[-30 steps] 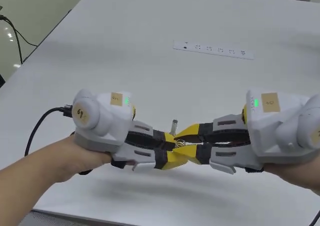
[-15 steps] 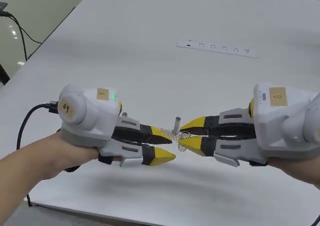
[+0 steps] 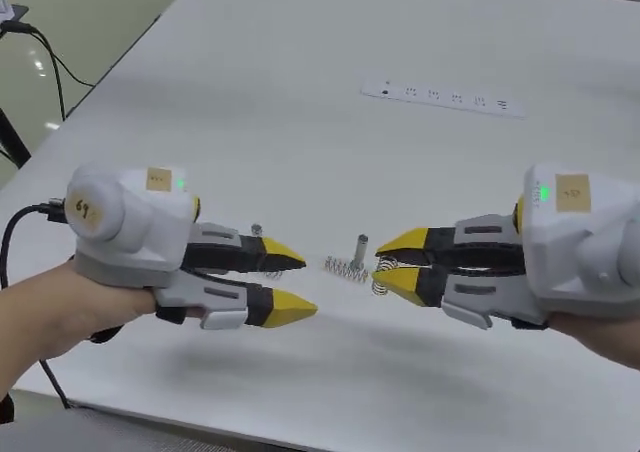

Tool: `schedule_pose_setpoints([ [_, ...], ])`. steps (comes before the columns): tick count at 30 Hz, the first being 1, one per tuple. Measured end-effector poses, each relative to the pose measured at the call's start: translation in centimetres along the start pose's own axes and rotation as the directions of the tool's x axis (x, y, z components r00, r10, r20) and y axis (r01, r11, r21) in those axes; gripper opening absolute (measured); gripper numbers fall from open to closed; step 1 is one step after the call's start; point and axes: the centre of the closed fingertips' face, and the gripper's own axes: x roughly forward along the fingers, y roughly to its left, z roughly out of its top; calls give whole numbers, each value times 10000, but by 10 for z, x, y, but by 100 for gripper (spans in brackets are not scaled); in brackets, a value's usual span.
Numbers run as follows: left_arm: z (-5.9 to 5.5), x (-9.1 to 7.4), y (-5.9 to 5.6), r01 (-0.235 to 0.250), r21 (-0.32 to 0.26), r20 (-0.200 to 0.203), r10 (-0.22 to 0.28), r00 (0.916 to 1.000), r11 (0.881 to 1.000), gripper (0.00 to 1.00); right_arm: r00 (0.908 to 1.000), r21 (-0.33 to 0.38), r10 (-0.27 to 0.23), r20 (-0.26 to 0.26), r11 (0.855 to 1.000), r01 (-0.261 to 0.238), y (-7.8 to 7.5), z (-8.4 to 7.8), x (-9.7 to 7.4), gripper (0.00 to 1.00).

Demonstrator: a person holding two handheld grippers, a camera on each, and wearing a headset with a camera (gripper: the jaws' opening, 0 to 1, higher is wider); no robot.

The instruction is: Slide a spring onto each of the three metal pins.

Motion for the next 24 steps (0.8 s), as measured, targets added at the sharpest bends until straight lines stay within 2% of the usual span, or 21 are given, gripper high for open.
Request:
schedule_pose_setpoints([
  [3, -5, -7, 3, -112, -141, -113, 110, 9999, 9998, 26, 9999, -60, -79, -64, 10000, 79, -2, -1, -1, 7],
  [7, -8, -16, 5, -242, -295, -74, 240, 9997, 9993, 28, 9997, -60, -224, -118, 9997, 223, -6, -4, -3, 7],
  [14, -15, -36, 23, -976, -564, -56, 975, 9952, 9936, 33, 9988, 22, -440, -211, 9990, 441, -12, -8, -5, 7],
  [17, -14, -41, 29, -1235, -591, 27, 1238, 9923, 9906, 39, 9985, 61, -481, -269, 9988, 483, -12, -11, -6, 7],
  [19, -15, -44, 35, -1568, -552, 102, 1575, 9875, 9861, 47, 9982, 17, -512, -321, 9987, 512, -12, -12, -6, 7],
  [24, -21, -53, 43, -1926, -594, 3, 1929, 9812, 9795, 56, 9980, 76, -562, -307, 9984, 564, -13, -12, -6, 7],
])
